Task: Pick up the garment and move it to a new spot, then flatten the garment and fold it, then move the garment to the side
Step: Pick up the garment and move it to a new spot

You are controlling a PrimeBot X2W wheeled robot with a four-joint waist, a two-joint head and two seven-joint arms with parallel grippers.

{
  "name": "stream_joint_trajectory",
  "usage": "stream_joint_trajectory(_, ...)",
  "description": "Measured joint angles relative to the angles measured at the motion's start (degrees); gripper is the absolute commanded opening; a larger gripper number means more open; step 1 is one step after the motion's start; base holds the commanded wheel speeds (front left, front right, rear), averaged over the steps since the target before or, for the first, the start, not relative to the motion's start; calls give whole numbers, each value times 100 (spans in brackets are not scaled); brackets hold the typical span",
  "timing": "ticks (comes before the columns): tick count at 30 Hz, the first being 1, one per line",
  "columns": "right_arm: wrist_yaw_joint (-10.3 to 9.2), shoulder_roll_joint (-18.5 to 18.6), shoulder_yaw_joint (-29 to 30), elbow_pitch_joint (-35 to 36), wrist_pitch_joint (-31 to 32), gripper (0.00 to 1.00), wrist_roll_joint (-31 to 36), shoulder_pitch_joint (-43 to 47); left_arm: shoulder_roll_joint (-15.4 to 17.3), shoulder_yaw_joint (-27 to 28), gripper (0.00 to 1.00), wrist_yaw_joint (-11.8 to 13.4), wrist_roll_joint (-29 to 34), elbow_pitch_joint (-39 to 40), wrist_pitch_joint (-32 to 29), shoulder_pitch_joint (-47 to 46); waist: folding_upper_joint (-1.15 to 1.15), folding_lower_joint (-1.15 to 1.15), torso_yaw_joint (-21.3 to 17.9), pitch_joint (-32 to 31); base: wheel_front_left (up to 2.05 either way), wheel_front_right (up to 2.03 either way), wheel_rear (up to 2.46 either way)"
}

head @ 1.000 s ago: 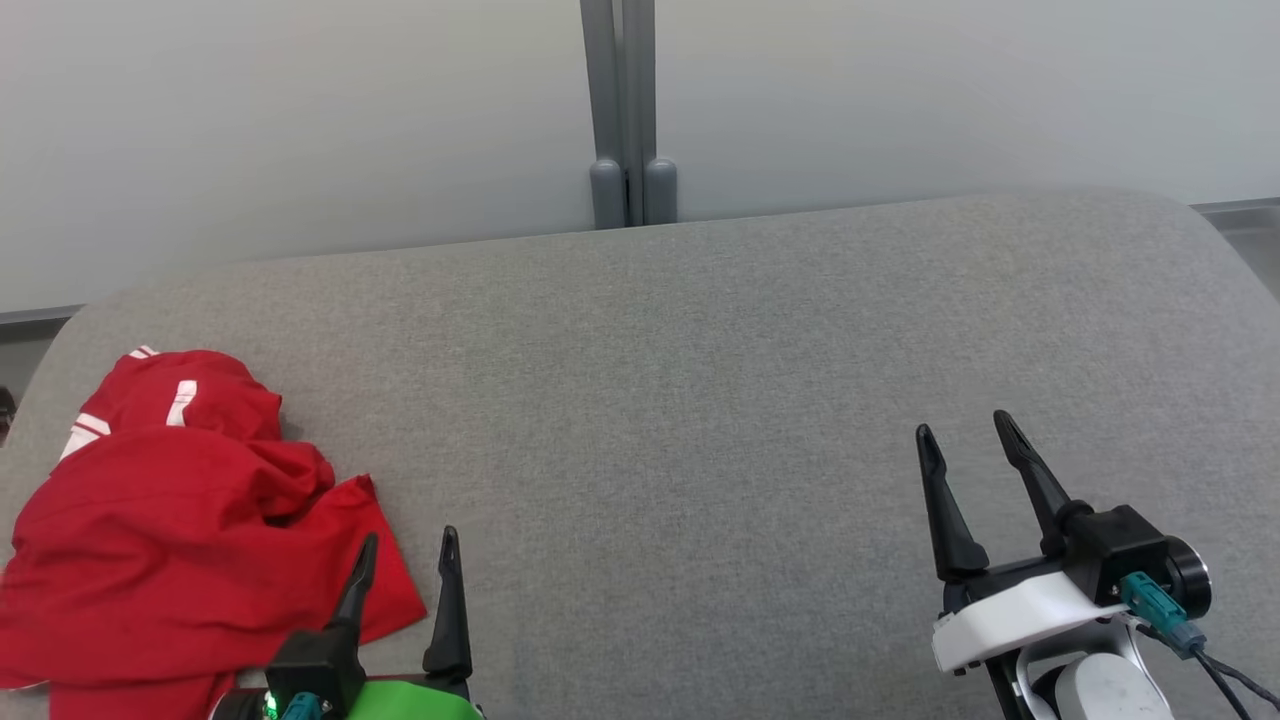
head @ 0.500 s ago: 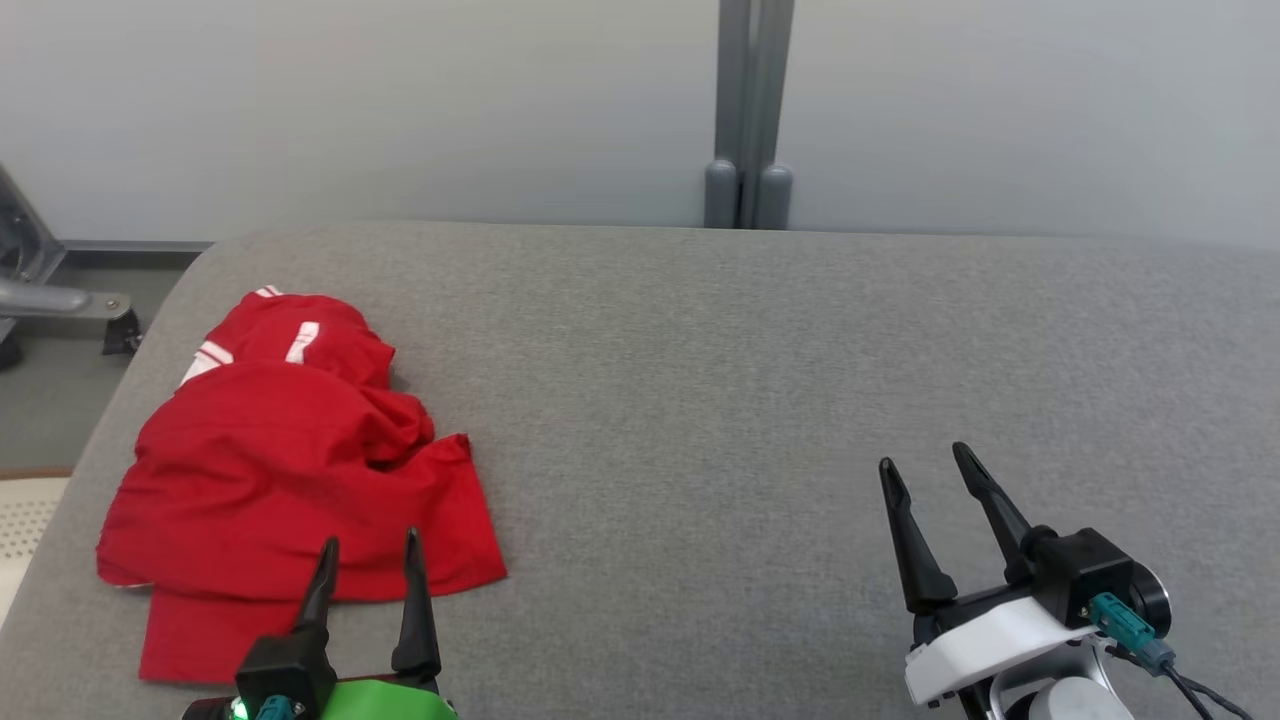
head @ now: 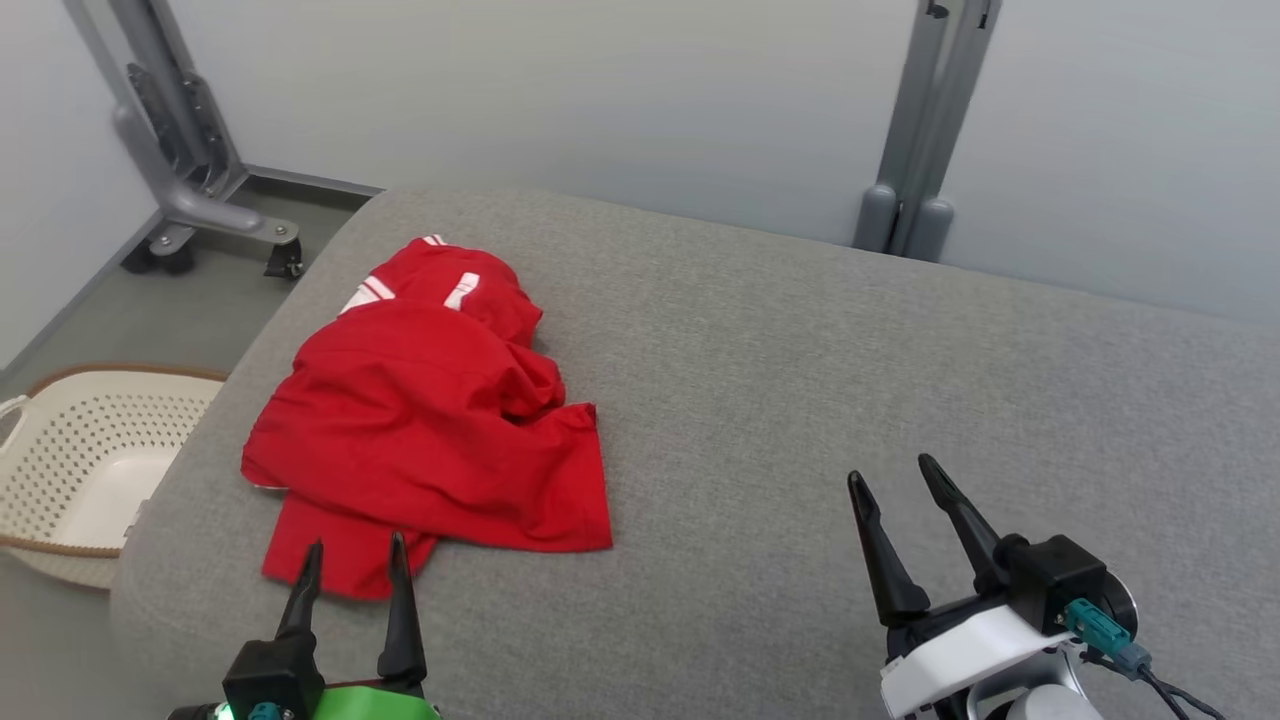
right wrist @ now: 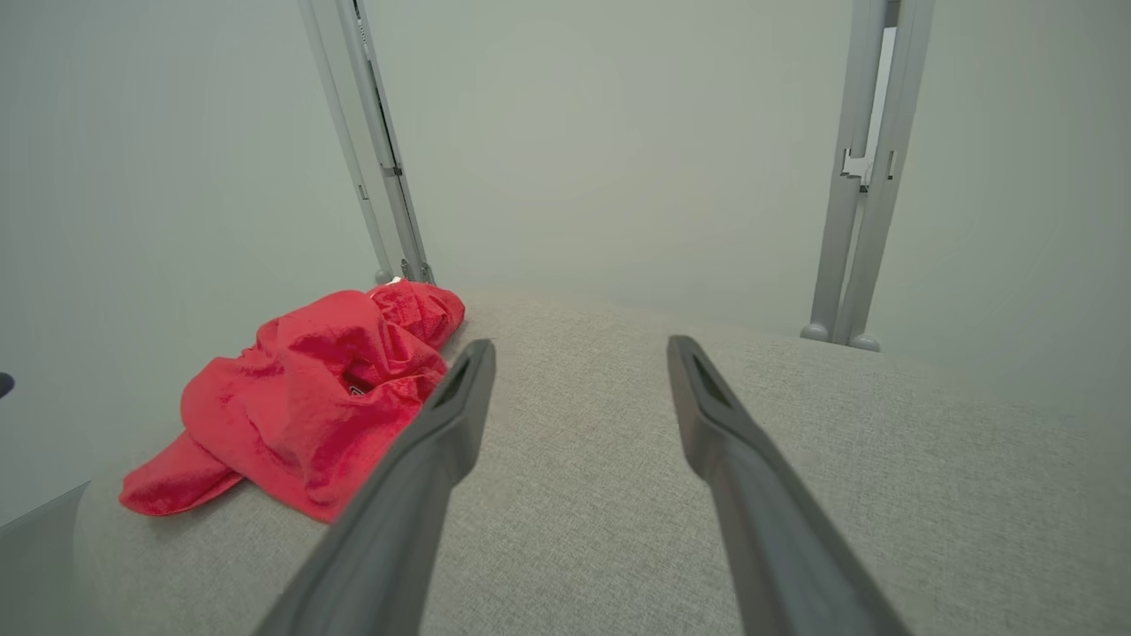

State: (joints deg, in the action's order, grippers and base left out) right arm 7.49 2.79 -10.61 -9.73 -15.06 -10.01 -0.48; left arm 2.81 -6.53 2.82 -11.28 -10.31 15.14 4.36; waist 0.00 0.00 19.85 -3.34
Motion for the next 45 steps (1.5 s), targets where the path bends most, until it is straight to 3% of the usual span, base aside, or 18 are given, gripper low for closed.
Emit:
stream_joint_trajectory(10,0,0,-134,-21,0,100,-94,4,0,132,100,-88,57,44,0,65,0,0,470,-21,0,0,0)
stream_joint_trajectory(20,0,-2,-169,-4,0,100,24,-19,0,537,100,-292,162,-80,-1,13,0,0,306,113,0,0,0)
stream_joint_trajectory(26,0,-2,80,94,-1,100,331,-275,32,803,100,-528,308,-187,0,-493,0,0,158,450,0,0,0)
stream_joint_trajectory(31,0,-3,272,254,-1,100,587,-499,305,726,100,-765,500,-683,0,-1193,0,0,33,827,0,0,0)
stream_joint_trajectory(35,0,-3,389,308,-1,100,759,-726,643,532,100,-926,522,-1539,-62,-1989,0,0,-78,1180,0,0,0)
stream_joint_trajectory(45,0,-2,433,390,0,100,973,-964,1272,-333,100,-1021,-314,-3165,-1195,-3919,0,0,-395,1957,0,0,0)
